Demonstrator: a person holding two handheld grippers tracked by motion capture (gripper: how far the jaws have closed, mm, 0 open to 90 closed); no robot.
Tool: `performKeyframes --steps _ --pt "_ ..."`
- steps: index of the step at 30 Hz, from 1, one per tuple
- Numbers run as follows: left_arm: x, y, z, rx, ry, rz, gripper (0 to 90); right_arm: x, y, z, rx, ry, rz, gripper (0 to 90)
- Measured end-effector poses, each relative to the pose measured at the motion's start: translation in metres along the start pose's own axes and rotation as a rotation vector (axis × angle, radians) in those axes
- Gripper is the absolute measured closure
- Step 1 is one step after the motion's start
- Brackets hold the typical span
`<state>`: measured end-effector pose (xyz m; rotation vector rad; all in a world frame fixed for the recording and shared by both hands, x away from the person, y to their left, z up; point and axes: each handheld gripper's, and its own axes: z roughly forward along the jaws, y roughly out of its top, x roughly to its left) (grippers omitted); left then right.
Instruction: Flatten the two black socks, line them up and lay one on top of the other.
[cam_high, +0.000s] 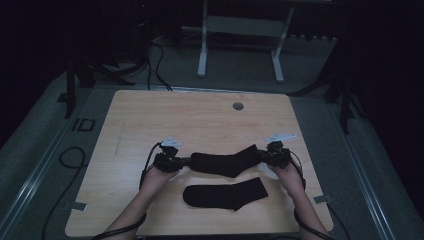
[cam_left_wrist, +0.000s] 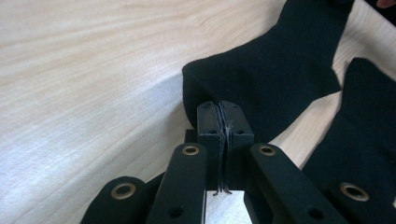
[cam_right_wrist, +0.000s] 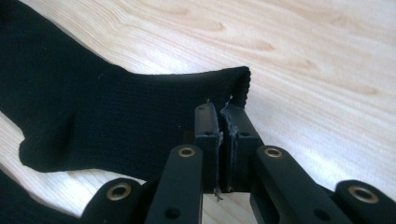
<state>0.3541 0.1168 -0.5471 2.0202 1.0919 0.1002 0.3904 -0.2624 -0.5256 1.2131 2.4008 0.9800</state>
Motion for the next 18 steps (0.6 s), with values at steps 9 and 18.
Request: performKeyframes --steps 9,18 --pt "0.006 -0.001 0.011 0.023 0.009 -0.011 87.9 -0.003 -0.015 0.008 0.045 0.022 0.016 80.7" --pt "0.015 0.0 -0.005 -0.014 0.023 -0.039 59.9 -0.014 -0.01 -0.004 0.083 0.027 0.044 58.6"
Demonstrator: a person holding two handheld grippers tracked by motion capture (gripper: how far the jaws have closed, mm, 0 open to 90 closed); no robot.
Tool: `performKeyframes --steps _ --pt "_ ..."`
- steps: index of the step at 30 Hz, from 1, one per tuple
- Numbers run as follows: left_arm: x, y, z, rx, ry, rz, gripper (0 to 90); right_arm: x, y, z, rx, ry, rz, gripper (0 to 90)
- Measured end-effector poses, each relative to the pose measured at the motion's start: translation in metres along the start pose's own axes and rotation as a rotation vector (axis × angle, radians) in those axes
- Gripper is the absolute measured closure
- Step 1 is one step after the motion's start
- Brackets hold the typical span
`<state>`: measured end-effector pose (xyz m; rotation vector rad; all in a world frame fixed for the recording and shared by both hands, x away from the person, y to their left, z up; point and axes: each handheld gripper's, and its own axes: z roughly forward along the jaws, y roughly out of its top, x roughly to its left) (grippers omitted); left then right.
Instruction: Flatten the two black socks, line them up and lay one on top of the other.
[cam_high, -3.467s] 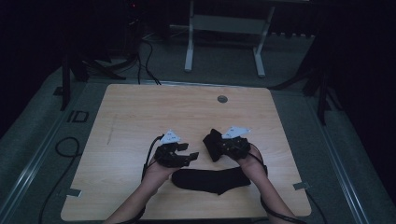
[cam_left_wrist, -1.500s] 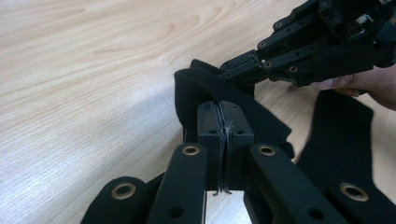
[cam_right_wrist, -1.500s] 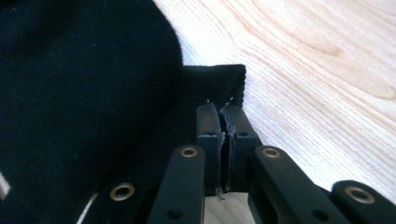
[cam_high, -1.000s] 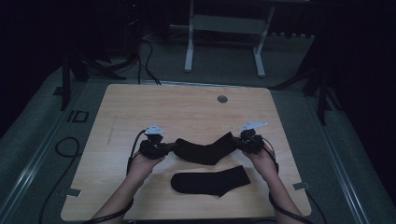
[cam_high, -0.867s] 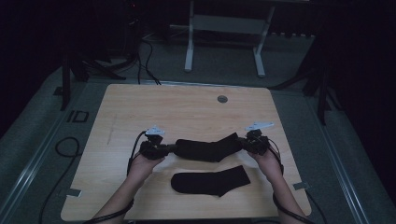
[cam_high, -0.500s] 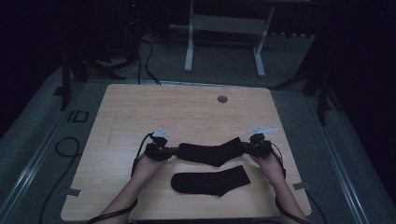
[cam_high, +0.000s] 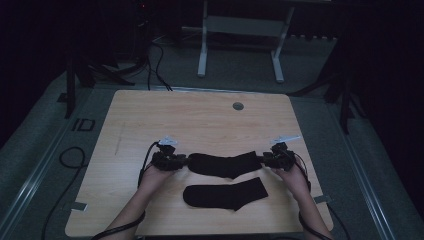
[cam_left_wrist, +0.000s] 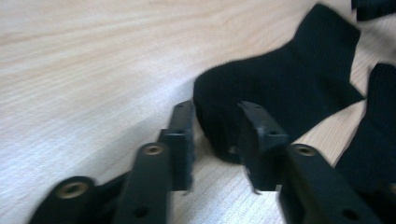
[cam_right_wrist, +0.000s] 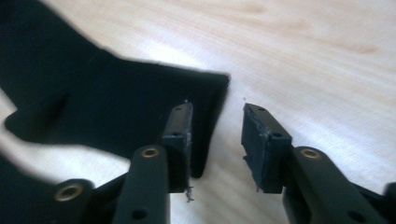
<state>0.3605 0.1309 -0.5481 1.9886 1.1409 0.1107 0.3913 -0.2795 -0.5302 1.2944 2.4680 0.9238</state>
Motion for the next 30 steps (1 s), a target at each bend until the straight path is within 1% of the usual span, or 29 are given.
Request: performKeyframes --steps 1,2,3,4,5,6,7,9,10,13,14,15,16,18,19,21,22,23,24,25,28,30 --pt "0.0 0.0 0.0 0.004 0.002 -0.001 56.3 0.0 0.001 -0.001 -0.007 -0.012 0.005 58.2" --pt "0.001 0.001 -0.001 -0.001 0.006 -0.004 53.5 0.0 0.001 -0.002 -0.017 -0.022 0.01 55.4" --pt "0.001 0.002 0.0 0.004 0.01 -0.007 50.1 -0.001 0.003 -0.003 -0.028 -0.02 0.02 51.8" --pt "0.001 0.002 0.001 0.006 0.026 -0.01 47.7 -0.001 0.004 -0.002 -0.039 -0.022 0.025 51.3" --pt "0.001 0.002 0.001 0.006 0.026 -0.01 46.2 -0.001 0.004 -0.002 -0.039 -0.022 0.025 51.3" --pt "0.002 0.003 0.003 -0.002 0.027 -0.021 46.2 0.0 0.006 0.002 -0.044 -0.027 0.024 50.0" --pt "0.002 0.003 0.005 -0.006 0.028 -0.022 46.2 0.0 0.006 0.005 -0.045 -0.033 0.023 49.9" --pt "0.002 0.003 0.008 -0.01 0.02 -0.02 46.4 -0.001 0.007 0.011 -0.043 -0.028 0.038 49.6" --pt "0.001 0.003 0.01 -0.008 0.019 -0.016 47.6 -0.001 0.007 0.014 -0.043 -0.03 0.044 49.8" --pt "-0.001 0.005 0.015 -0.002 0.016 -0.004 52.4 0.0 0.006 0.022 -0.03 -0.032 0.04 50.9" --pt "-0.003 0.006 0.019 0.006 0.019 0.011 55.3 0.001 0.006 0.024 -0.028 -0.034 0.031 51.3" --pt "-0.003 0.006 0.021 0.008 0.025 0.012 55.7 0.002 0.005 0.026 -0.025 -0.035 0.026 51.5" --pt "-0.003 0.006 0.023 0.011 0.02 0.013 60.2 0.003 0.005 0.028 -0.019 -0.036 0.018 52.8" --pt "-0.004 0.005 0.026 0.012 0.031 0.014 64.3 0.006 0.003 0.03 -0.019 -0.041 0.007 54.9" --pt "-0.005 0.005 0.028 0.014 0.032 0.016 67.0 0.007 0.003 0.03 -0.023 -0.045 -0.006 57.6" --pt "-0.006 0.004 0.032 0.031 0.039 0.033 70.7 0.011 0.003 0.03 -0.017 -0.057 -0.033 63.1" --pt "-0.007 0.003 0.033 0.03 0.039 0.035 73.6 0.013 0.003 0.03 -0.015 -0.064 -0.052 67.2" --pt "-0.007 0.003 0.033 0.029 0.036 0.03 76.4 0.015 0.003 0.031 -0.013 -0.066 -0.067 69.1" --pt "-0.007 0.003 0.033 0.032 0.041 0.033 78.2 0.017 0.003 0.031 -0.01 -0.067 -0.074 71.5" --pt "-0.007 0.004 0.034 0.035 0.049 0.038 82.5 0.018 0.004 0.031 -0.009 -0.066 -0.078 75.1" --pt "-0.01 0.004 0.035 0.035 0.065 0.052 86.0 0.022 0.004 0.032 -0.011 -0.062 -0.096 83.4" --pt "-0.012 0.005 0.033 0.026 0.065 0.048 86.9 0.025 0.005 0.032 -0.011 -0.085 -0.114 85.3"
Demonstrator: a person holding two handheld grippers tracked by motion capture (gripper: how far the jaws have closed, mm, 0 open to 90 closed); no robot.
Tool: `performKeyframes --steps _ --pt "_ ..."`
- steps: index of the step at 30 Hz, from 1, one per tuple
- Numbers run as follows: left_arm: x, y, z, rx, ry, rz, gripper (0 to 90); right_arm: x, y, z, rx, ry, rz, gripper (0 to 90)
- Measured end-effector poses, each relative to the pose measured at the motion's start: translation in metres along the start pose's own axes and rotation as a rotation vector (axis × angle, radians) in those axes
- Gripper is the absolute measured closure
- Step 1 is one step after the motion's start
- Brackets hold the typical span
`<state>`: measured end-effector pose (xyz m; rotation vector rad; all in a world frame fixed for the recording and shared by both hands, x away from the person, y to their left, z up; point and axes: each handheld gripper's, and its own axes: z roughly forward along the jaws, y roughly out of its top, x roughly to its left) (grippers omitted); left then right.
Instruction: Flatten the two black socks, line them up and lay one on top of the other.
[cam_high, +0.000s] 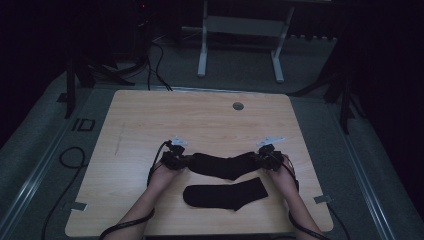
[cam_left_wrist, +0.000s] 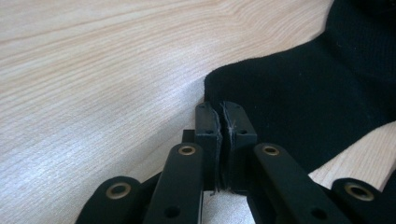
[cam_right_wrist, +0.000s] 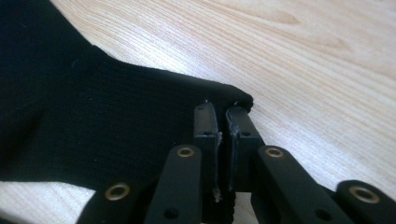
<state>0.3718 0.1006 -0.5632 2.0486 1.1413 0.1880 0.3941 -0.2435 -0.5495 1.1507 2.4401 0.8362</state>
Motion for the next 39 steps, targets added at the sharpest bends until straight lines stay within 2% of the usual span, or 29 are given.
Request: performKeyframes --steps 1,4,9,10,14,15,18,22,27,29,30,31,34,39 --pt "0.0 0.0 0.0 0.0 0.0 0.0 86.9 0.0 0.0 0.0 0.0 0.0 0.0 85.3" --pt "-0.001 0.003 -0.009 -0.019 0.0 0.006 87.1 -0.001 0.004 -0.006 -0.047 -0.006 0.028 86.0" --pt "-0.001 0.008 -0.02 -0.04 -0.003 0.004 87.2 -0.002 0.012 -0.018 -0.078 0.002 0.033 86.0" --pt "-0.002 0.011 -0.027 -0.057 -0.015 -0.004 87.2 -0.002 0.016 -0.025 -0.088 0.013 0.031 86.0" --pt "-0.006 0.015 -0.038 -0.077 -0.018 0.01 87.2 0.0 0.022 -0.036 -0.109 0.027 0.029 86.0" --pt "-0.008 0.018 -0.046 -0.085 -0.029 0.019 87.3 0.002 0.026 -0.046 -0.127 0.029 0.019 86.0" --pt "-0.013 0.022 -0.057 -0.097 -0.028 0.036 87.3 0.004 0.03 -0.058 -0.143 0.042 0.013 86.0" --pt "-0.018 0.023 -0.067 -0.107 -0.033 0.049 87.3 0.006 0.031 -0.067 -0.153 0.056 0.016 86.0" --pt "-0.027 0.021 -0.084 -0.119 -0.045 0.065 87.2 0.013 0.027 -0.084 -0.165 0.054 -0.007 86.0" --pt "-0.029 0.02 -0.088 -0.119 -0.034 0.074 87.3 0.015 0.025 -0.088 -0.17 0.056 -0.008 86.0" --pt "-0.034 0.017 -0.096 -0.111 -0.011 0.084 87.3 0.017 0.023 -0.092 -0.177 0.058 -0.012 85.9" --pt "-0.034 0.016 -0.099 -0.111 -0.017 0.079 87.3 0.023 0.018 -0.102 -0.195 0.061 -0.023 85.9" --pt "-0.039 0.01 -0.108 -0.118 -0.033 0.076 87.2 0.031 0.011 -0.113 -0.21 0.076 -0.027 86.0" --pt "-0.052 -0.004 -0.123 -0.124 -0.076 0.085 87.3 0.05 -0.001 -0.131 -0.214 0.088 -0.068 85.9"
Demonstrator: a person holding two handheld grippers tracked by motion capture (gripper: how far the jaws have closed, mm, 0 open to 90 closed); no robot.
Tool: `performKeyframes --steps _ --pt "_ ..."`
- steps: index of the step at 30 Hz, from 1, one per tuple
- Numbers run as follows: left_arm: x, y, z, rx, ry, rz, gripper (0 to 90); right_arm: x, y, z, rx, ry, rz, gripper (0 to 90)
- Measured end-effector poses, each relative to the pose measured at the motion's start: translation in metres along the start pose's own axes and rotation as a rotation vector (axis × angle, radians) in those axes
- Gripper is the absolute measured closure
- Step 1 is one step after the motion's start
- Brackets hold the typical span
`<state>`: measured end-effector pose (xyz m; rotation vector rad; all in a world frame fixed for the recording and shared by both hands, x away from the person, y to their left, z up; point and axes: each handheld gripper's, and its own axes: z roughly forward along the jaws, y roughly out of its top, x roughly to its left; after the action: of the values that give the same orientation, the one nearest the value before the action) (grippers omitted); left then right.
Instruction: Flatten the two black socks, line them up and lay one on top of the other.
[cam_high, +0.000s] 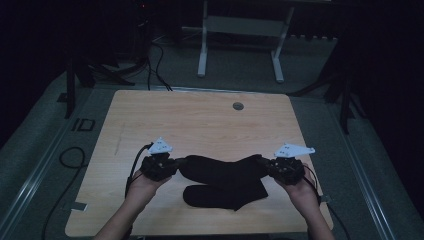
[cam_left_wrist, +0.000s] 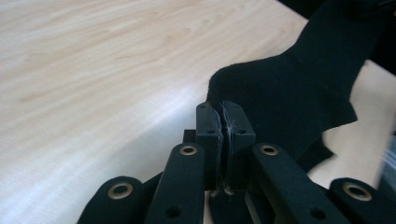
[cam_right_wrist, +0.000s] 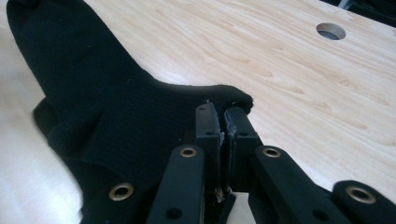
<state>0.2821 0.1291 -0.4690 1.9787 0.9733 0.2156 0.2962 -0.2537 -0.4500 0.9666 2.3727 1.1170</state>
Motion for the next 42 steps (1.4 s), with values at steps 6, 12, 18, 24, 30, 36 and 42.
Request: performKeyframes --steps 6,12,18,24,30,36,42 --pt "-0.015 -0.023 -0.007 0.023 -0.05 -0.018 87.2 0.012 -0.021 -0.011 0.022 0.014 0.011 85.8" --pt "-0.013 -0.047 0.011 0.063 -0.077 -0.056 87.2 0.011 -0.045 0.006 0.062 0.032 0.06 85.8" --pt "-0.008 -0.062 0.034 0.128 -0.073 -0.061 87.1 0.002 -0.061 0.026 0.119 0.018 0.084 85.6" --pt "-0.002 -0.07 0.05 0.166 -0.07 -0.072 87.0 -0.003 -0.074 0.044 0.173 0.015 0.096 85.3" --pt "-0.001 -0.074 0.058 0.182 -0.044 -0.058 86.9 -0.005 -0.08 0.054 0.2 0.001 0.084 84.7" --pt "0.0 -0.074 0.058 0.178 -0.046 -0.058 86.5 -0.004 -0.081 0.053 0.199 0.002 0.087 83.6" --pt "0.003 -0.063 0.04 0.079 0.002 -0.022 59.1 -0.004 -0.068 0.033 0.126 0.018 0.097 60.5"
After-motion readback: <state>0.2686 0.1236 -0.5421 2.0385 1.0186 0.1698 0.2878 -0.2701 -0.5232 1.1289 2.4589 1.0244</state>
